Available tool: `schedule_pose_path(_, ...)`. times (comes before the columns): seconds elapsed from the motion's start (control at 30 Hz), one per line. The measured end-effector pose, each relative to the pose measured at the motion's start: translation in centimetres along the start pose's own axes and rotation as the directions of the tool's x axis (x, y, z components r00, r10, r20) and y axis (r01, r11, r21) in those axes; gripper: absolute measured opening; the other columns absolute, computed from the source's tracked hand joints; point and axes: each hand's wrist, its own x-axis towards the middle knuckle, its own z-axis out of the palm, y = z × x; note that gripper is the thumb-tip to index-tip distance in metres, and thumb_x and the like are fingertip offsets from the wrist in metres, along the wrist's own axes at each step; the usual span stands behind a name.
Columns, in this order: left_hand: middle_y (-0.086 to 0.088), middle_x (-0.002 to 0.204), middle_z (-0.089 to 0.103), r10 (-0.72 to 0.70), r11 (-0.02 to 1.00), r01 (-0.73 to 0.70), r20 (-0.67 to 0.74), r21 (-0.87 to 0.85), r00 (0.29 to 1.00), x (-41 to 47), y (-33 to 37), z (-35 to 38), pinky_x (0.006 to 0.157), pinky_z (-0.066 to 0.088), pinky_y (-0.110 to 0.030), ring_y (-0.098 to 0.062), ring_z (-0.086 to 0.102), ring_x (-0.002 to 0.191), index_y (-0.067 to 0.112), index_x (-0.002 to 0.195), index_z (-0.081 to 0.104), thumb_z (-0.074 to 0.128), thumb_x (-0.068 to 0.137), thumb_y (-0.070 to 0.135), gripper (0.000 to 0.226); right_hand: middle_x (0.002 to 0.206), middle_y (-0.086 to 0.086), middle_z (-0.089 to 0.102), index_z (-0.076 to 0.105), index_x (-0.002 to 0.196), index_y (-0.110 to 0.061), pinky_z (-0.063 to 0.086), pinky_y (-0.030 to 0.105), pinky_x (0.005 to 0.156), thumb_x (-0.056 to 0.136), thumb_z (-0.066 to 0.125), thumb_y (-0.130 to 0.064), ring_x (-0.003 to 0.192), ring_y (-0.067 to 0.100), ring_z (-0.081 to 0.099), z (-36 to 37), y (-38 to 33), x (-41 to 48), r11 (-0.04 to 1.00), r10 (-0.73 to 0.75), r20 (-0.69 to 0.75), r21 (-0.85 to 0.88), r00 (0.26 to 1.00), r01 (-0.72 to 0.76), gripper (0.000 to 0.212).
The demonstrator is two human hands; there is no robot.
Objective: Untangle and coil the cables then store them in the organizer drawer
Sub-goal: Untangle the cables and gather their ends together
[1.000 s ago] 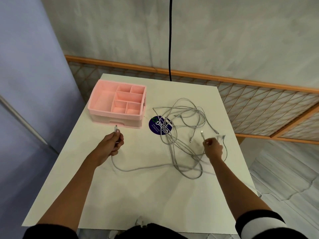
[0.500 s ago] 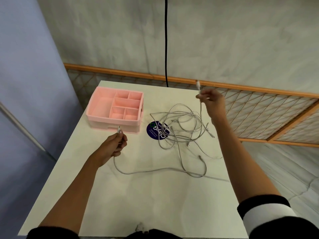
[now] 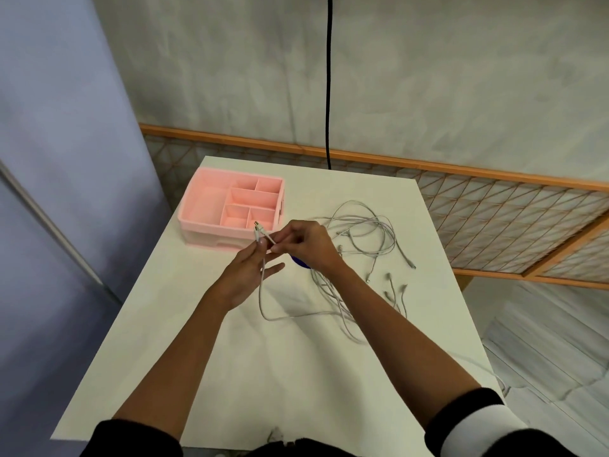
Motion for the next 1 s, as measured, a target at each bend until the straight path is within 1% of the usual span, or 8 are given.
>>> schedule_pose_path(0.13,-0.006,0.125,0.064,0.026,1.0,-0.027,-0.104,-0.009,0.994,0.1,-0.2,0.1,0.1,0.05,-0.034,-0.017,0.061,0.116,0.009,0.128,0.056,0.03,0.103,0.032,0.042,0.093,0.008,0.074,0.056,0.071,-0.011,0.048,0.021,0.062,0.071,0.079,-0.001,0.065,0.015,0.061,1.3,0.6,-0.2,1.0,-0.003,0.016,0.015,1.0,0.002,0.025)
schedule_pose_path(0.23,-0.008,0.118,0.066,0.054,0.998,-0.057,-0.217,-0.007,0.975,0.3,-0.7,-0.1,0.097,0.05,-0.04,-0.021,0.061,0.114,0.008,0.107,0.063,0.031,0.104,0.032,0.04,0.082,0.007,0.071,0.05,0.077,-0.016,0.048,0.023,0.063,0.074,0.077,-0.003,0.062,0.011,0.059,1.7,1.7,-0.8,0.997,0.055,0.059,0.053,0.997,-0.059,0.03)
schedule_pose_path(0.33,-0.001,0.085,0.071,0.068,0.975,-0.131,-0.32,-0.18,0.945,0.4,0.2,-1.0,0.087,0.053,-0.041,-0.02,0.065,0.102,0.013,0.081,0.052,0.029,0.104,0.029,0.036,0.076,0.005,0.071,0.062,0.085,-0.016,0.045,0.021,0.069,0.081,0.073,-0.011,0.071,0.014,0.064,0.9,3.5,-1.9,0.99,0.094,0.26,-0.129,0.961,-0.062,0.012)
schedule_pose_path(0.4,0.004,0.058,0.06,0.083,0.95,-0.173,-0.325,-0.258,0.942,0.2,1.1,-2.2,0.078,0.058,-0.034,-0.014,0.068,0.074,0.015,0.073,0.043,0.027,0.104,0.03,0.038,0.077,0.001,0.071,0.07,0.089,-0.011,0.041,0.017,0.067,0.087,0.068,-0.017,0.07,0.008,0.062,-0.7,5.5,-2.8,0.964,0.151,0.327,-0.259,0.933,-0.065,0.007)
schedule_pose_path(0.47,0.008,0.047,0.042,0.067,0.944,-0.171,-0.343,-0.282,0.937,-0.1,1.8,-3.4,0.062,0.056,-0.025,-0.008,0.052,0.048,0.017,0.071,0.04,0.027,0.104,0.033,0.039,0.082,0.001,0.072,0.071,0.092,-0.008,0.043,0.018,0.073,0.086,0.068,-0.021,0.07,0.003,0.059,-2.6,7.7,-3.6,0.926,0.221,0.286,-0.362,0.932,-0.109,0.014)
schedule_pose_path(0.57,0.01,0.046,0.032,0.048,0.947,-0.159,-0.368,-0.278,0.928,-0.6,2.0,-4.8,0.045,0.038,-0.017,-0.005,0.03,0.039,0.019,0.069,0.04,0.029,0.105,0.033,0.04,0.088,-0.002,0.073,0.071,0.091,-0.014,0.045,0.035,0.086,0.082,0.072,-0.023,0.077,0.008,0.058,-5.2,10.1,-4.1,0.824,0.216,0.154,-0.559,0.964,-0.095,0.013)
schedule_pose_path(0.8,0.011,0.044,0.029,0.039,0.952,-0.151,-0.384,-0.267,0.923,-1.8,1.9,-6.1,0.039,0.018,-0.016,-0.002,0.023,0.032,0.018,0.068,0.04,0.032,0.103,0.033,0.039,0.09,0.003,0.072,0.07,0.094,-0.015,0.04,0.034,0.08,0.087,0.067,-0.021,0.088,0.023,0.051,-8.8,10.9,-2.6,0.723,0.089,-0.054,-0.684,0.995,-0.102,0.01)
schedule_pose_path(1.0,0.012,0.044,0.031,0.068,0.939,-0.215,-0.469,-0.269,0.881,-3.2,2.6,-9.7,0.039,0.016,-0.015,-0.011,0.008,0.045,0.024,0.06,0.047,0.033,0.103,0.033,0.046,0.078,0.007,0.072,0.073,0.081,-0.013,0.039,0.03,0.072,0.078,0.074,-0.015,0.084,0.028,0.06,-14.0,12.0,-2.5,0.705,0.138,-0.245,-0.657,0.96,-0.269,0.004)
